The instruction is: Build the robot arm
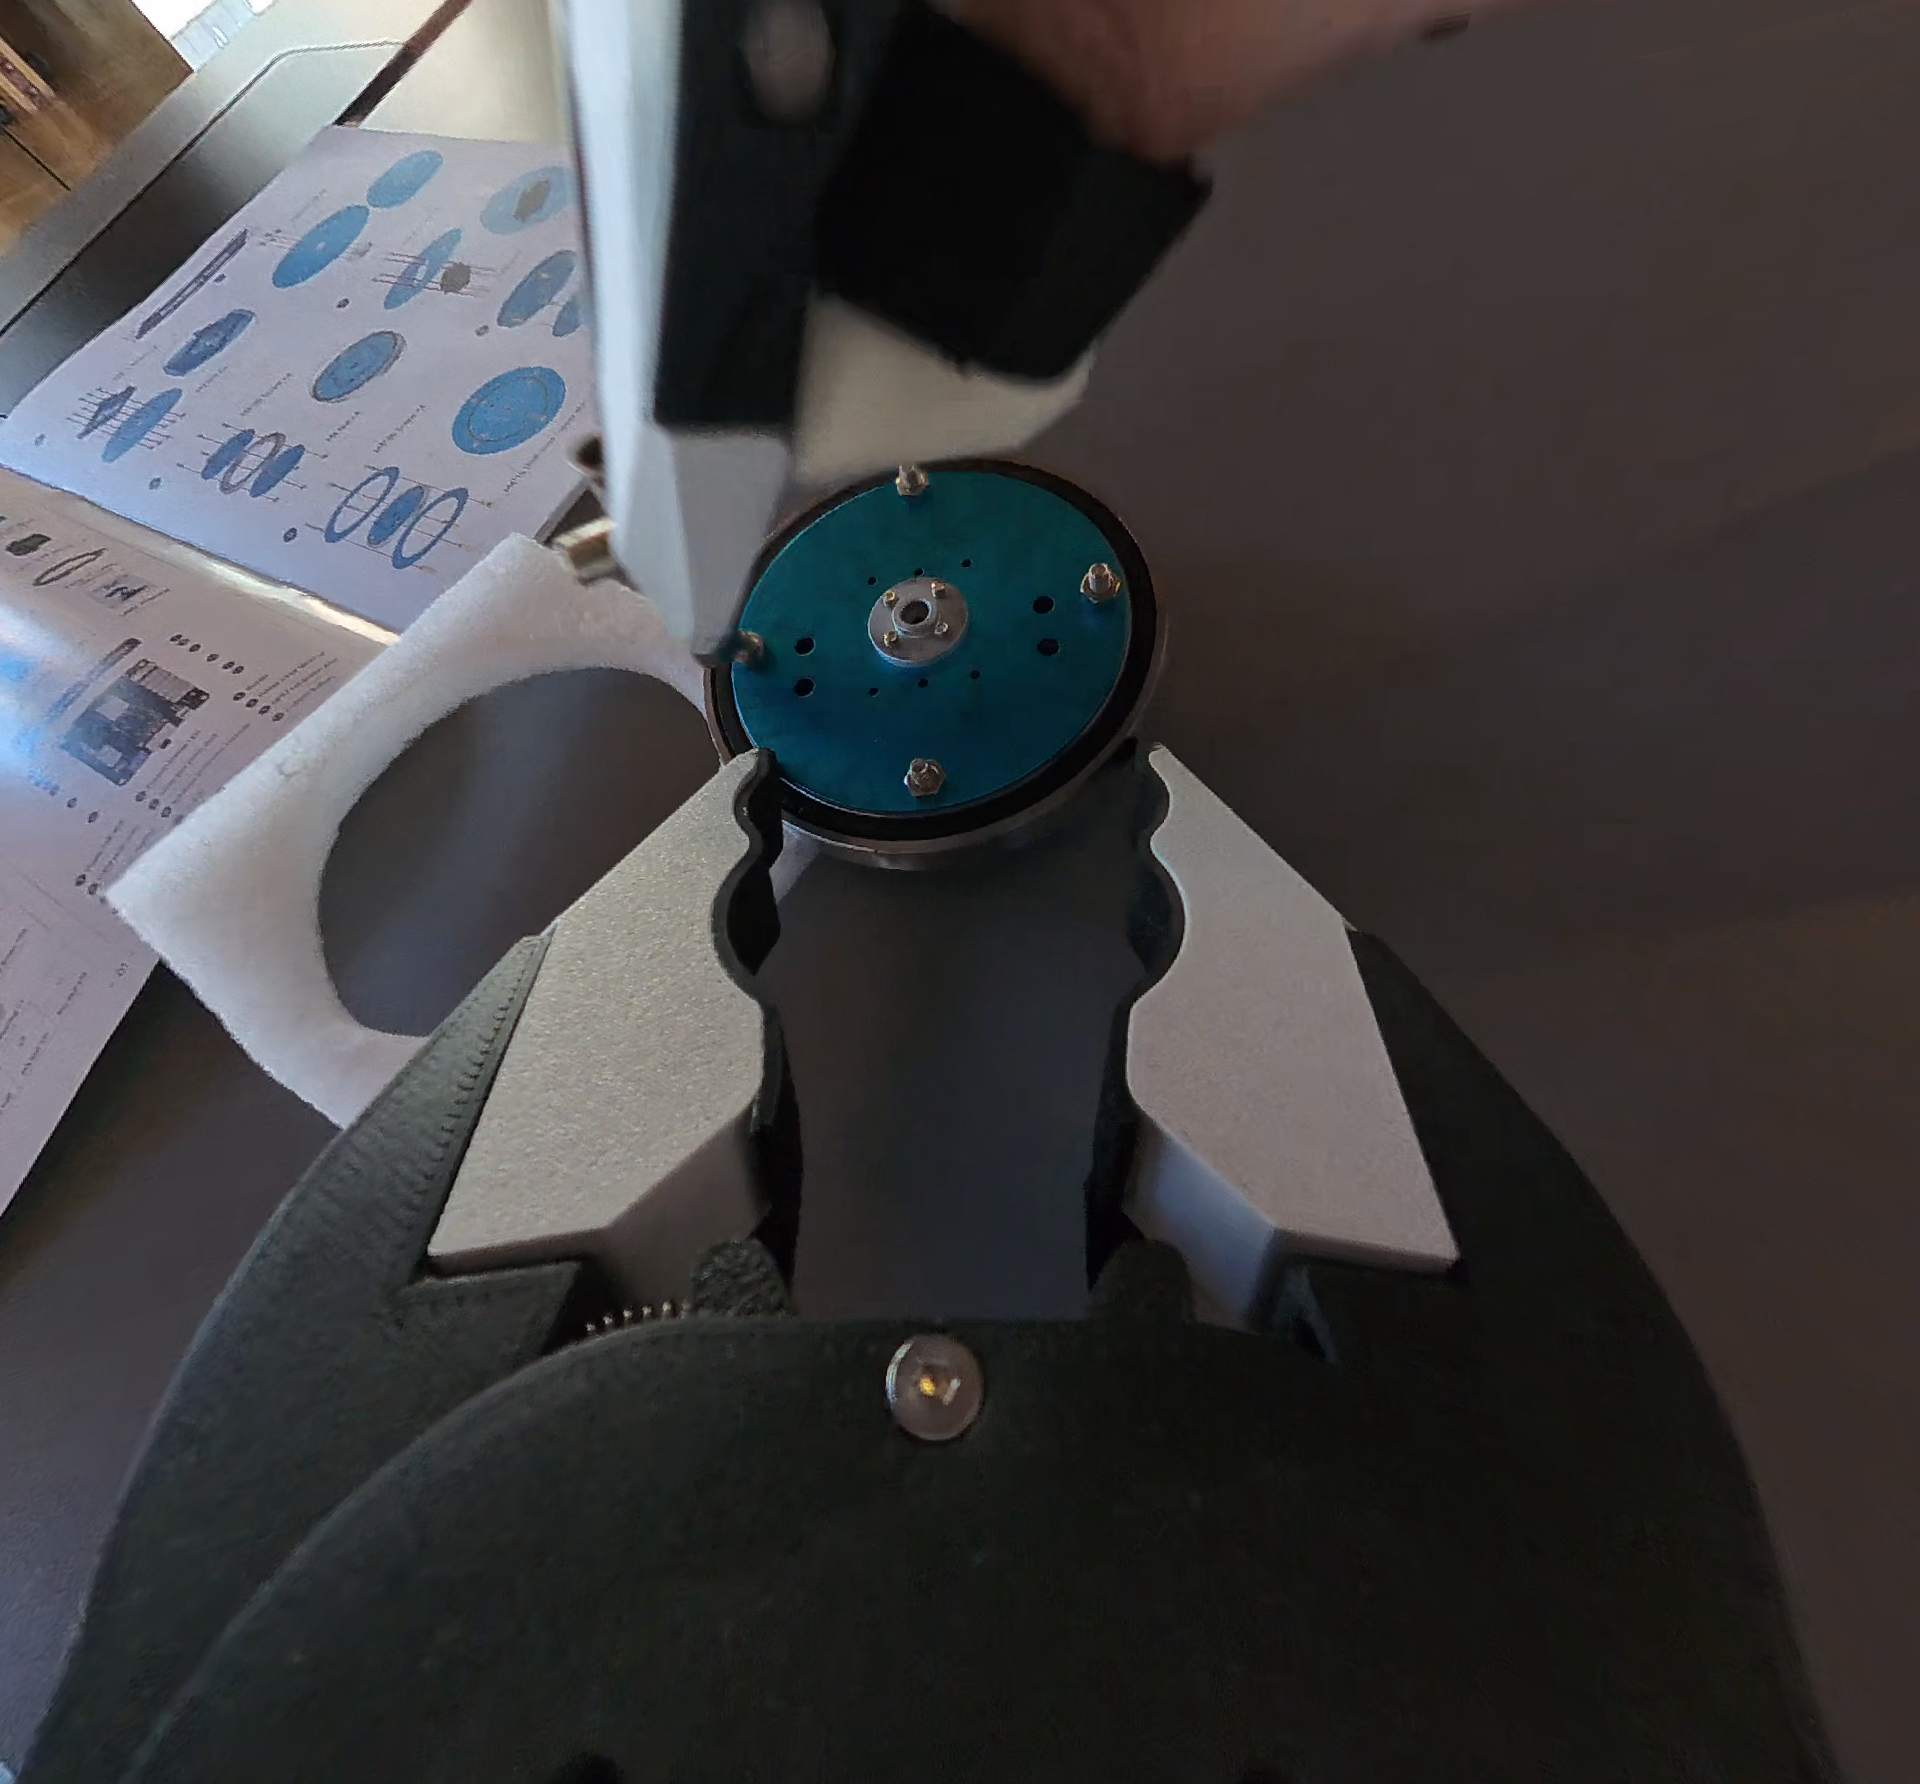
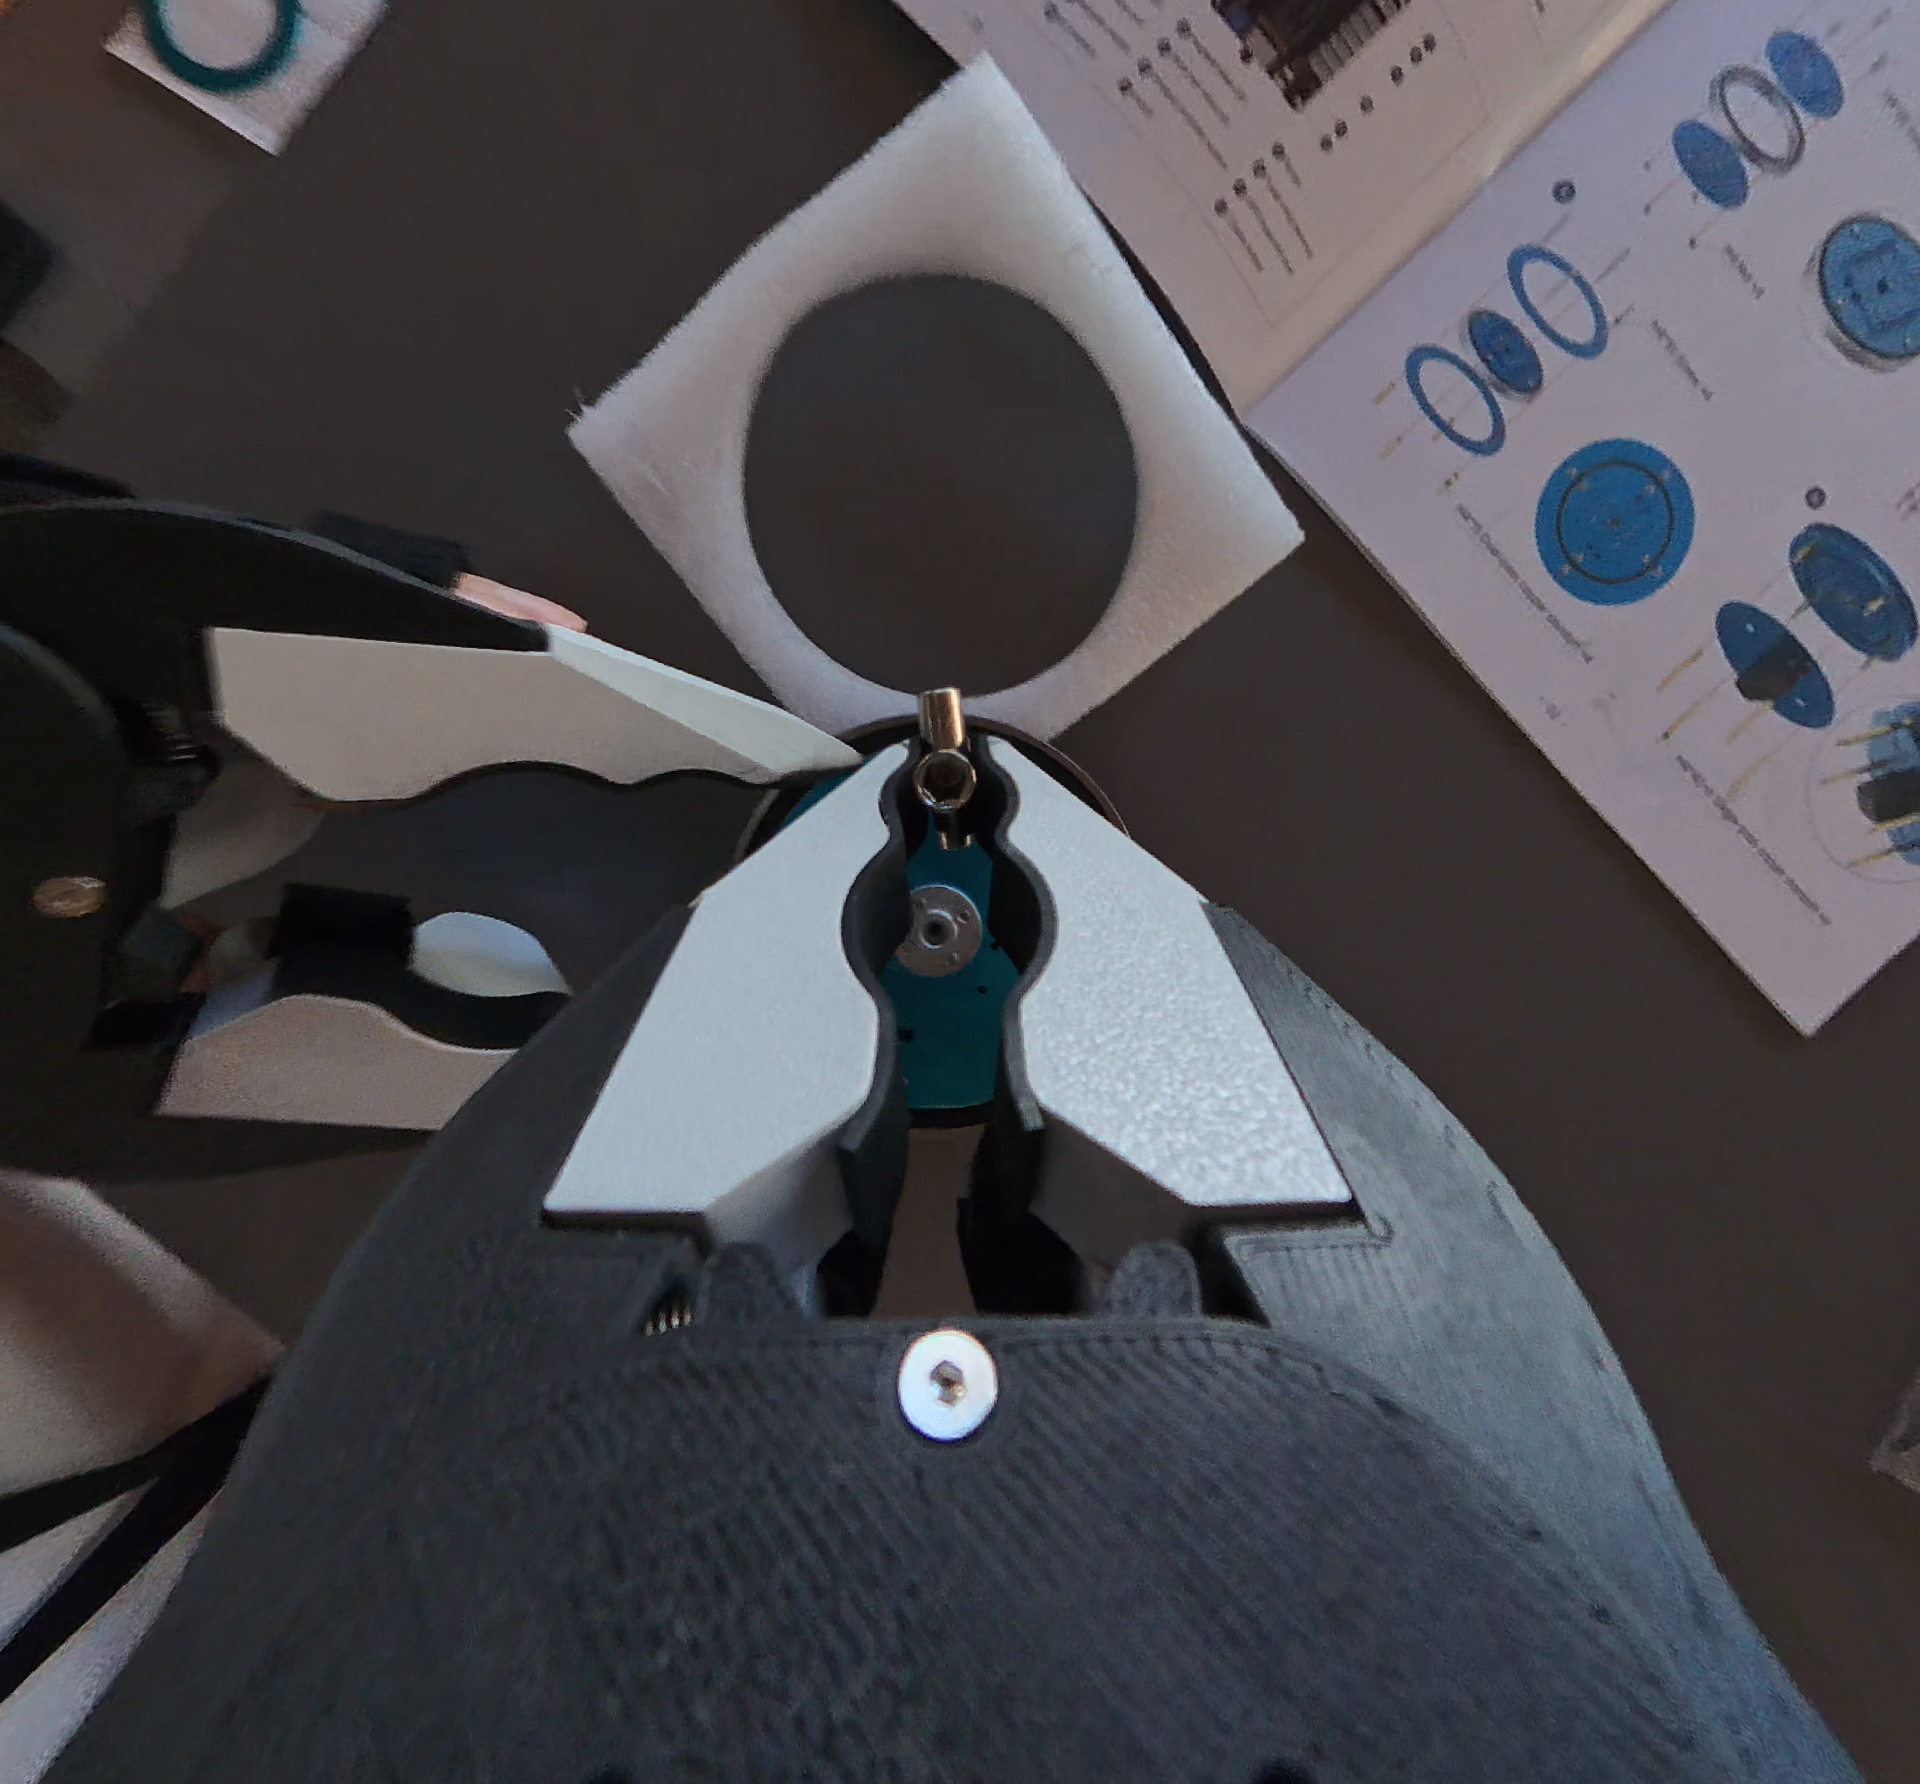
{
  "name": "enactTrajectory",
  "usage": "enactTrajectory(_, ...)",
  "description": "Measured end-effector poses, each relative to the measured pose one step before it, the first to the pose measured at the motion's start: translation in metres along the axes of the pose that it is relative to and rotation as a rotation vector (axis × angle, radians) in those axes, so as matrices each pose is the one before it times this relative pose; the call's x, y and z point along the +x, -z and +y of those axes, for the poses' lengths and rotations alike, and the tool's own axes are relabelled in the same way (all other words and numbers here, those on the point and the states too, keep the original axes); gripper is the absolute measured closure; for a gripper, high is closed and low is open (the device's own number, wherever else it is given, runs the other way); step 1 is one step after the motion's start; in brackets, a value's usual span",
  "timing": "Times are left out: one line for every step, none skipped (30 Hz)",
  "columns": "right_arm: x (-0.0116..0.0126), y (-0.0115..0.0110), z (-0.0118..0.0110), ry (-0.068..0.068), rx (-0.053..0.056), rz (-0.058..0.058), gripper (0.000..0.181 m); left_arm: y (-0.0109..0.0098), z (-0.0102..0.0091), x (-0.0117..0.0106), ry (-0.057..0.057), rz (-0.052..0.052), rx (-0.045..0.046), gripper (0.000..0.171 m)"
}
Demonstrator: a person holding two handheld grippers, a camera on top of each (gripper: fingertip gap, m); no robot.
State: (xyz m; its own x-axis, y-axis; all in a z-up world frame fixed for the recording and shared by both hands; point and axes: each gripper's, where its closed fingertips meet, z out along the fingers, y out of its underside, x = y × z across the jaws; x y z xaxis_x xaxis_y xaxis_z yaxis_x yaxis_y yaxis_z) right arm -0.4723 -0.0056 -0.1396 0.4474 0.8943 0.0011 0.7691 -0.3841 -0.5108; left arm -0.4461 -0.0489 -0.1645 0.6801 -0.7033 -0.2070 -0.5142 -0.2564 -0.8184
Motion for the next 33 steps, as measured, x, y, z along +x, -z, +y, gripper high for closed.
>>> enactTrajectory(-0.00199, 0.00315, -0.00257, 0.0065, 0.0088, -0.0194, 0.173, 0.00009, -0.00004, 0.00006, -0.0017, -0.0012, 0.00009, 0.104)
enactTrajectory(0.00057, 0.00274, -0.00017, 0.0182, -0.0060, -0.0013, 0.174, 0.00003, 0.00002, 0.00012, -0.0016, -0.0010, 0.00023, 0.104)
enactTrajectory(0.00336, 0.00294, 0.00113, 0.0288, -0.0096, 0.0133, 0.174, 0.00009, -0.00008, 0.00011, -0.0027, -0.0013, 0.00022, 0.104)
enactTrajectory(0.00403, 0.00351, 0.00120, 0.0303, -0.0009, 0.0094, 0.174, 0.00001, 0.00007, 0.00013, -0.0037, -0.0019, 0.00006, 0.104)
enactTrajectory(0.00415, 0.00423, 0.00170, 0.0183, 0.0044, -0.0032, 0.173, 0.00005, 0.00006, -0.00007, -0.0031, -0.0016, -0.00008, 0.104)
enactTrajectory(0.00134, 0.00467, 0.00276, 0.0235, 0.0012, -0.0316, 0.173, 0.00012, -0.00003, 0.00013, -0.0016, -0.0002, 0.00037, 0.104)
enactTrajectory(-0.00030, 0.00479, 0.00414, 0.0269, 0.0031, -0.0459, 0.173, 0.00034, -0.00023, 0.00041, -0.0015, 0.0029, 0.00191, 0.104)
enactTrajectory(0.00036, 0.00500, 0.00507, 0.0234, 0.0012, -0.0467, 0.174, 0.00066, -0.00044, 0.00031, 0.0011, 0.0041, 0.00505, 0.104)
enactTrajectory(0.00094, 0.00441, 0.00627, 0.0436, -0.0075, -0.0417, 0.173, 0.00138, -0.00193, 0.00044, 0.0036, 0.0070, 0.01509, 0.104)
enactTrajectory(0.00277, 0.00324, 0.00603, 0.0487, -0.0018, -0.0218, 0.173, 0.00251, -0.00324, -0.00118, 0.0078, -0.0033, 0.02534, 0.104)
enactTrajectory(0.00210, 0.00168, 0.00455, 0.0526, 0.0024, -0.0208, 0.174, 0.00270, -0.00425, -0.00173, 0.0180, -0.0033, 0.03108, 0.105)
enactTrajectory(-0.00028, -0.00025, 0.00296, 0.0569, 0.0084, -0.0298, 0.174, 0.00226, -0.00471, 0.00087, 0.0288, 0.0158, 0.03018, 0.104)
enactTrajectory(-0.00081, -0.00144, 0.00082, 0.0434, 0.0178, -0.0297, 0.173, 0.00142, -0.00307, 0.00052, 0.0358, 0.0163, 0.01428, 0.102)
enactTrajectory(-0.00180, -0.00203, 0.00094, 0.0390, 0.0106, -0.0350, 0.173, 0.00005, -0.00134, 0.00047, 0.0258, 0.0161, -0.00214, 0.098)
enactTrajectory(0.00110, -0.00191, 0.00174, 0.0312, 0.0021, -0.0135, 0.173, -0.00086, 0.00044, 0.00122, 0.0112, 0.0160, -0.01538, 0.092)
enactTrajectory(0.00251, -0.00176, 0.00321, 0.0305, -0.0093, -0.0041, 0.173, -0.00119, 0.00242, -0.00086, 0.0042, -0.0017, -0.02902, 0.088)
enactTrajectory(-0.00046, -0.00205, 0.00348, 0.0412, -0.0134, -0.0183, 0.173, -0.00152, 0.00251, -0.00126, -0.0007, -0.0080, -0.02784, 0.083)
enactTrajectory(0.00200, -0.00217, 0.00276, 0.0326, -0.0095, 0.0026, 0.173, -0.00161, 0.00101, -0.00045, 0.0011, -0.0053, -0.01426, 0.080)
enactTrajectory(0.00213, -0.00239, 0.00310, 0.0230, -0.0149, 0.0026, 0.173, -0.00181, 0.00031, -0.00021, 0.0068, -0.0048, -0.00602, 0.078)
enactTrajectory(-0.00161, -0.00254, 0.00285, 0.0212, -0.0166, -0.0218, 0.173, -0.00225, 0.00004, 0.00064, 0.0126, 0.0022, -0.00329, 0.076)
enactTrajectory(-0.00144, -0.00090, -0.00042, 0.0172, 0.0018, -0.0183, 0.173, -0.00269, -0.00011, 0.00150, 0.0168, 0.0082, -0.00098, 0.074)
enactTrajectory(-0.00067, -0.00018, -0.00146, 0.0154, 0.0069, -0.0131, 0.173, -0.00281, 0.00051, 0.00016, 0.0187, 0.0022, -0.00431, 0.072)
enactTrajectory(-0.00138, -0.00035, -0.00018, 0.0144, -0.0024, -0.0150, 0.173, -0.00283, 0.00051, -0.00037, 0.0163, -0.0009, -0.00485, 0.071)
enactTrajectory(0.00017, -0.00021, 0.00058, 0.0117, -0.0099, -0.0030, 0.173, -0.00262, 0.00091, -0.00147, 0.0124, -0.0078, -0.00681, 0.070)
enactTrajectory(0.00020, 0.00021, -0.00067, 0.0151, -0.0015, -0.0005, 0.173, -0.00241, 0.00114, -0.00195, 0.0080, -0.0138, -0.00948, 0.070)
enactTrajectory(-0.00127, -0.00027, -0.00054, 0.0183, -0.0001, -0.0085, 0.173, -0.00215, 0.00077, -0.00194, 0.0055, -0.0153, -0.00914, 0.069)
enactTrajectory(-0.00084, -0.00098, -0.00013, 0.0150, -0.0035, -0.0067, 0.173, -0.00189, 0.00072, -0.00118, 0.0024, -0.0147, -0.01117, 0.068)
enactTrajectory(0.00093, -0.00132, 0.00030, 0.0160, -0.0057, 0.0036, 0.173, -0.00188, 0.00042, -0.00185, 0.0008, -0.0209, -0.00979, 0.065)
enactTrajectory(0.00032, -0.00198, 0.00096, 0.0176, -0.0095, -0.0001, 0.173, -0.00152, -0.00037, -0.00208, -0.0007, -0.0228, -0.00433, 0.062)
enactTrajectory(0.00040, -0.00112, -0.00028, 0.0176, -0.0021, 0.0010, 0.173, -0.00167, -0.00074, -0.00092, 0.0024, -0.0157, -0.00142, 0.061)
enactTrajectory(0.00018, -0.00018, -0.00020, 0.0159, -0.0028, -0.0011, 0.173, -0.00165, -0.00072, -0.00056, 0.0059, -0.0116, -0.00254, 0.059)
enactTrajectory(-0.00021, 0.00009, -0.00032, 0.0132, -0.0024, -0.0040, 0.173, -0.00187, -0.00073, -0.00093, 0.0061, -0.0118, -0.00263, 0.057)
enactTrajectory(-0.00005, -0.00022, 0.00008, 0.0198, -0.0039, -0.0013, 0.173, -0.00169, -0.00091, -0.00031, 0.0062, -0.0074, -0.00194, 0.055)
